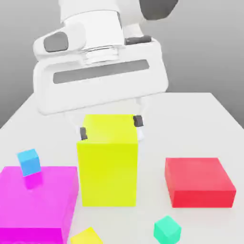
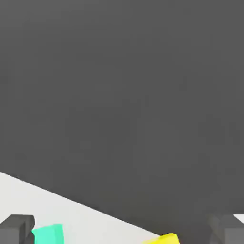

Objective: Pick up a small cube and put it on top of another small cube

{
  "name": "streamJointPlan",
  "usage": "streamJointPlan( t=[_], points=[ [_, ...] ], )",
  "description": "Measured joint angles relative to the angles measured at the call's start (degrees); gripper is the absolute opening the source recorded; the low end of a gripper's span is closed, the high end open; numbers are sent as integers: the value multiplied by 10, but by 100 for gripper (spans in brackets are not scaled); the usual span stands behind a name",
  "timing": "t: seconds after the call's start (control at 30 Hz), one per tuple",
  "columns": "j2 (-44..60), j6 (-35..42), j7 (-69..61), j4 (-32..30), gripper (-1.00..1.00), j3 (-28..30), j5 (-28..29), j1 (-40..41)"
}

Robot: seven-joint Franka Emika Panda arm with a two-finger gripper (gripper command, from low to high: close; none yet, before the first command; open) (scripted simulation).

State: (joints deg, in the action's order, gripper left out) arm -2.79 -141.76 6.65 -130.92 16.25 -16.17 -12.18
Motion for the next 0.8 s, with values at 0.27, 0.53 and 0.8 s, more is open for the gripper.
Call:
streamJointPlan(
  t=[0.27,0.53,0.8],
  points=[
    [152,-49,-110,0,0,0,-3,17],
    [300,-138,-173,12,0,-20,4,46],
    [319,-151,-180,16,-100,-29,-4,54]
  ],
)
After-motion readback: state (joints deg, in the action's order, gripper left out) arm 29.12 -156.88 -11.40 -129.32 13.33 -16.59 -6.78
